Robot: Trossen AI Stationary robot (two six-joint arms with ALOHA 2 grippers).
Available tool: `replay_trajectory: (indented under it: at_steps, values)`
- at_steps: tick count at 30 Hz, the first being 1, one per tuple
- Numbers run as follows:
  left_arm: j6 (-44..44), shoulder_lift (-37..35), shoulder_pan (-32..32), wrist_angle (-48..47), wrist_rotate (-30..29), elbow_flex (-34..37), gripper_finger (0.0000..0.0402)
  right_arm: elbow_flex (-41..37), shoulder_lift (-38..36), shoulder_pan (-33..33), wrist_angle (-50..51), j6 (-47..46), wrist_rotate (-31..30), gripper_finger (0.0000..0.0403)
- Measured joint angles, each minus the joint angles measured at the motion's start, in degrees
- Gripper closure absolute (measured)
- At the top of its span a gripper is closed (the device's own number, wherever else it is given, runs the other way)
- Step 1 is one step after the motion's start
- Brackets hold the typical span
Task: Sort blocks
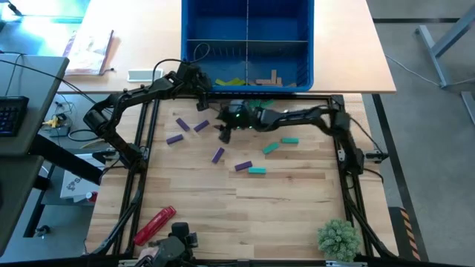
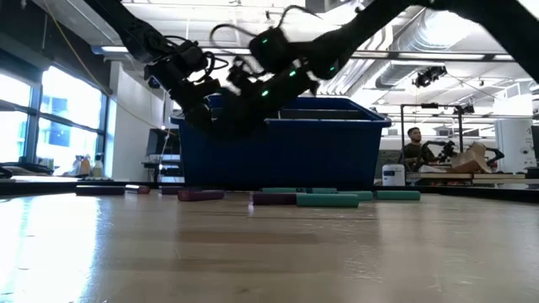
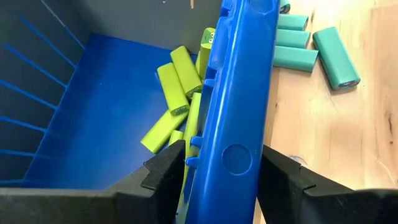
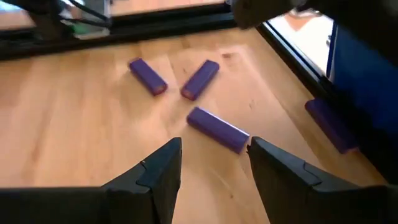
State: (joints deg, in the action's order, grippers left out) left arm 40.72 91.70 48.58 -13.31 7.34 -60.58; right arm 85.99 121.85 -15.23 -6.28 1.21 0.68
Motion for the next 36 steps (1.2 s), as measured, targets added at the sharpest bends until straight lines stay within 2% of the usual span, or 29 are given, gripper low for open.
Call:
replay_trajectory:
  at_steps: [4,8,15,24,31,36]
  values:
    - [0.12,0.02,-0.02,0.01,-0.18,0.00,0.0248,6.32,7.06,2.35,-0.58,-4.85,-4.95,0.0232]
    - [0.42,0.02,-0.04,0.00,-0.44,0.02,0.0248,8.87,12.99,3.83,-7.70,-10.98,-10.10,0.0245]
    - [0.21,0.02,-0.04,0.09,-0.59,0.02,0.0248,11.49,20.40,4.58,-18.05,-11.29,-24.06,0.0309]
    - [0.03,0.02,-0.80,0.65,-1.75,0.04,0.0248,22.45,27.92,4.44,-15.94,-10.39,-37.39,0.0395]
    - [0.03,0.02,-1.79,0.91,-3.86,0.04,0.0248,25.78,29.52,4.36,-14.31,-15.89,-39.60,0.0399]
    - [0.01,0.02,-2.10,1.03,-4.14,0.07,0.0248,26.10,30.33,4.42,-10.85,-18.35,-30.93,0.0402]
